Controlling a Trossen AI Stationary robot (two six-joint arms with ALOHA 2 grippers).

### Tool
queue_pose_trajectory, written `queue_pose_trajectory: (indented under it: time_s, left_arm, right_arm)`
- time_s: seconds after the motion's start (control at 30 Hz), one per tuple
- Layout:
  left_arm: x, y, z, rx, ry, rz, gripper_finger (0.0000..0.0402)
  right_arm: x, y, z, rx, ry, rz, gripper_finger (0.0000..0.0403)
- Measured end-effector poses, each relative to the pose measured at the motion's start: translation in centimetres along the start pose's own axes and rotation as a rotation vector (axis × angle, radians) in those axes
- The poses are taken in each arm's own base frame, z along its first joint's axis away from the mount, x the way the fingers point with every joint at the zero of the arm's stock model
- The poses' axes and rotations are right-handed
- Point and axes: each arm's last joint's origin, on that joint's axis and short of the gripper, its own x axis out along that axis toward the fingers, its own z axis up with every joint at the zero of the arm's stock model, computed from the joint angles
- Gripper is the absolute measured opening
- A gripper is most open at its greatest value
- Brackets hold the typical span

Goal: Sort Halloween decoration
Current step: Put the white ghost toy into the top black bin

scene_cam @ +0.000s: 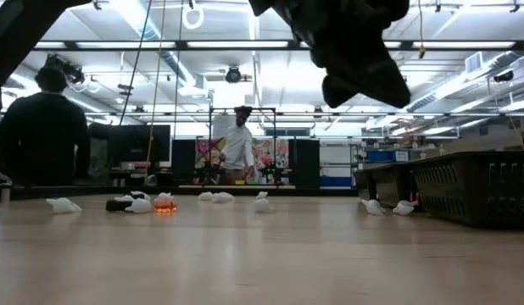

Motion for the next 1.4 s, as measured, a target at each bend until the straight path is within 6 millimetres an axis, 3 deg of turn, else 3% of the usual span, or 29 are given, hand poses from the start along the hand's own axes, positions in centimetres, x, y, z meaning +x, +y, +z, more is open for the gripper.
queue_pose_trajectory:
  time_s: [0.13, 0.3, 0.6, 0.8, 0.97, 1.23, 1.4]
  left_arm:
    - [-1.0, -0.5, -0.4, 0.013, 0.068, -0.007, 0.0001]
    - [-3.3, -1.0, -0.3, 0.054, 0.032, 0.041, 0.0]
    - [-5.4, -1.2, -5.9, -0.07, -0.134, 0.093, 0.0]
    - [-6.2, -1.1, -8.9, -0.092, -0.192, 0.103, 0.0]
    - [-7.1, -1.5, -11.2, -0.07, -0.187, 0.103, 0.0]
    - [-10.8, -2.7, -14.7, -0.014, -0.261, 0.095, 0.0]
    - [-13.1, -3.3, -17.9, -0.022, -0.241, 0.092, 0.0]
  right_arm:
    - [0.0, 0.1, 0.0, -0.002, 0.0, 0.002, 0.0158]
    - [0.0, 0.0, 0.0, -0.012, 0.001, 0.001, 0.0158]
    - [0.3, 0.4, -0.1, -0.037, 0.006, -0.012, 0.0158]
    - [1.7, 0.9, 0.2, -0.023, 0.009, -0.049, 0.0158]
    - [4.5, 1.7, 1.1, 0.053, -0.007, -0.087, 0.0158]
    - [10.6, 3.9, 2.0, 0.154, 0.015, -0.035, 0.0158]
    - [12.9, 4.9, 1.7, 0.194, 0.039, -0.04, 0.0158]
